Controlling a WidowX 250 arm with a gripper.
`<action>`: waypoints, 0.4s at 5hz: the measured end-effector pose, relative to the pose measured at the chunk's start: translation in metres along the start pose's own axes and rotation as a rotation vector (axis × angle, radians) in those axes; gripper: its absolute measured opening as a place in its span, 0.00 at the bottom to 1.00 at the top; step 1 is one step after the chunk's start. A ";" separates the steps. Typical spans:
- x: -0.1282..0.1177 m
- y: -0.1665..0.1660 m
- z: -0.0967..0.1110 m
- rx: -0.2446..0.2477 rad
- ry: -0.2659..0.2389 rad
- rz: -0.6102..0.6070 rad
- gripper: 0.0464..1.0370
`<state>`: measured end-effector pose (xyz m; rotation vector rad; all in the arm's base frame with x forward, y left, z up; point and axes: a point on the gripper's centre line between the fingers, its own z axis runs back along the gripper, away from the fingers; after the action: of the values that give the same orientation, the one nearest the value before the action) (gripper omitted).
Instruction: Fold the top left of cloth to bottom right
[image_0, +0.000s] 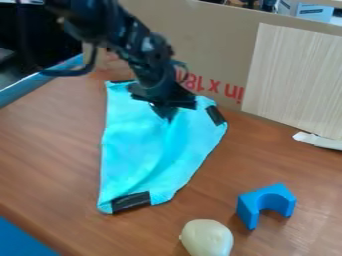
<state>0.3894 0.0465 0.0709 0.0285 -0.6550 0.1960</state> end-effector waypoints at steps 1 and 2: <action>0.017 -0.022 -0.008 0.006 -0.017 0.002 0.01; 0.027 -0.038 -0.018 0.024 -0.015 0.018 0.01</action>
<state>0.4288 0.0156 0.0742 0.0471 -0.6682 0.2213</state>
